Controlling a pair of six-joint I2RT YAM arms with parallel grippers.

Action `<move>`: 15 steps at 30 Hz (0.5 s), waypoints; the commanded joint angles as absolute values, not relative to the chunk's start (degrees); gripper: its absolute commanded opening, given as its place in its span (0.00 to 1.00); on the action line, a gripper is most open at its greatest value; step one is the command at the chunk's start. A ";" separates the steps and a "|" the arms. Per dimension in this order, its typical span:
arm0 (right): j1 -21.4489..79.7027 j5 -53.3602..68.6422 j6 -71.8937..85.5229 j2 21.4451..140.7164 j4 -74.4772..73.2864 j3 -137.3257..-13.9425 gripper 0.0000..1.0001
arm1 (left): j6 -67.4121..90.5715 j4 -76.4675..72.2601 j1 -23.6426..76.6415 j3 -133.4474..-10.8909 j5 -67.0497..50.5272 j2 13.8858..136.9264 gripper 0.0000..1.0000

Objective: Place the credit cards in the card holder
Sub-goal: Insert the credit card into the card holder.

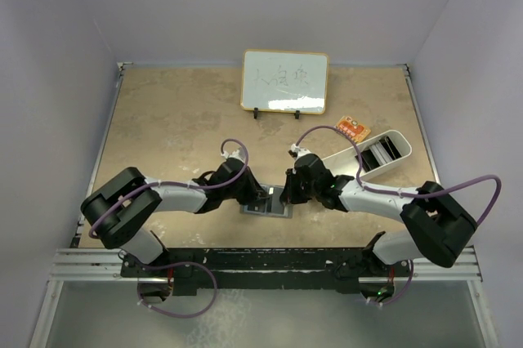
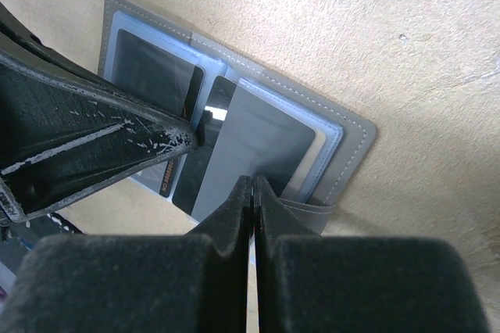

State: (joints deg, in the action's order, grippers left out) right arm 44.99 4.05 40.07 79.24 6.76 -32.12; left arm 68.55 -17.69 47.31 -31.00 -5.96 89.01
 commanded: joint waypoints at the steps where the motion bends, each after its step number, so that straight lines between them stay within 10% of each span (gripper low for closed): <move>1: 45.21 3.58 38.60 77.14 3.34 -33.91 0.00 | 71.16 -23.09 47.81 -30.60 -7.68 89.09 0.00; 7: 45.26 -2.35 36.17 73.55 -7.37 -38.10 0.28 | 70.54 -19.95 47.81 -30.91 -5.97 88.06 0.04; 15: 45.26 -3.27 36.79 73.80 -8.57 -36.48 0.38 | 70.27 -20.03 47.79 -31.98 -7.47 88.46 0.08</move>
